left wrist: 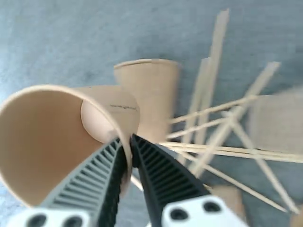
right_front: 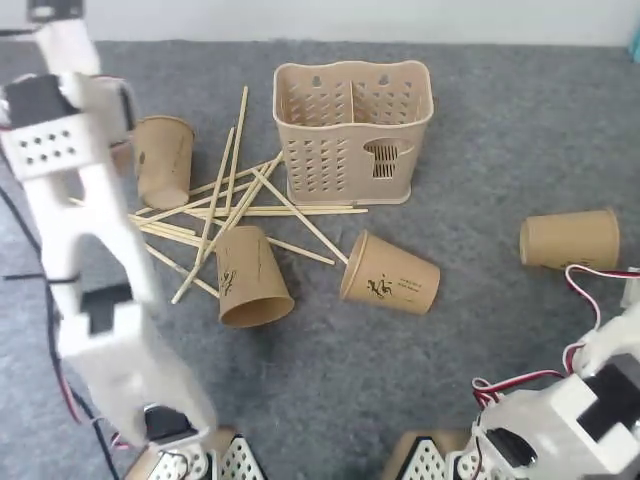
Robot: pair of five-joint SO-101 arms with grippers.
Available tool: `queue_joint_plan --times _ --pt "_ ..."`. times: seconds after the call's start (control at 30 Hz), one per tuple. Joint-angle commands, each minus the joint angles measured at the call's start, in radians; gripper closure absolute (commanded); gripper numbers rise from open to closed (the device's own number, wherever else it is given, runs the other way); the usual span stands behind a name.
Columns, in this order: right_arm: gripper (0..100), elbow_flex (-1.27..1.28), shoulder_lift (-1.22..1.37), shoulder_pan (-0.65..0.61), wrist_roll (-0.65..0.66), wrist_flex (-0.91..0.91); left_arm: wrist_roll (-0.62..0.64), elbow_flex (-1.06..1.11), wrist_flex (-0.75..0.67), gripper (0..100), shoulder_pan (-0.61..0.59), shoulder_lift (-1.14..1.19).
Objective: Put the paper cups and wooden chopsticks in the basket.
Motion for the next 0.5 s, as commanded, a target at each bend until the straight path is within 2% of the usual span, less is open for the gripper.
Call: queue_joint_plan --times 0.0,0.2,0.47 --pt "99.1 -0.008 -0.018 -0.004 -0.009 0.008 0.054 0.062 0.035 99 0.129 -0.256" --pt "99.1 0.06 -0.019 -0.053 -0.006 -0.001 0.11 0.059 0.018 99 0.358 -0.41" --pt "99.1 0.117 -0.018 -0.097 -0.011 -0.007 0.114 -0.077 -0.061 99 0.649 -0.423"
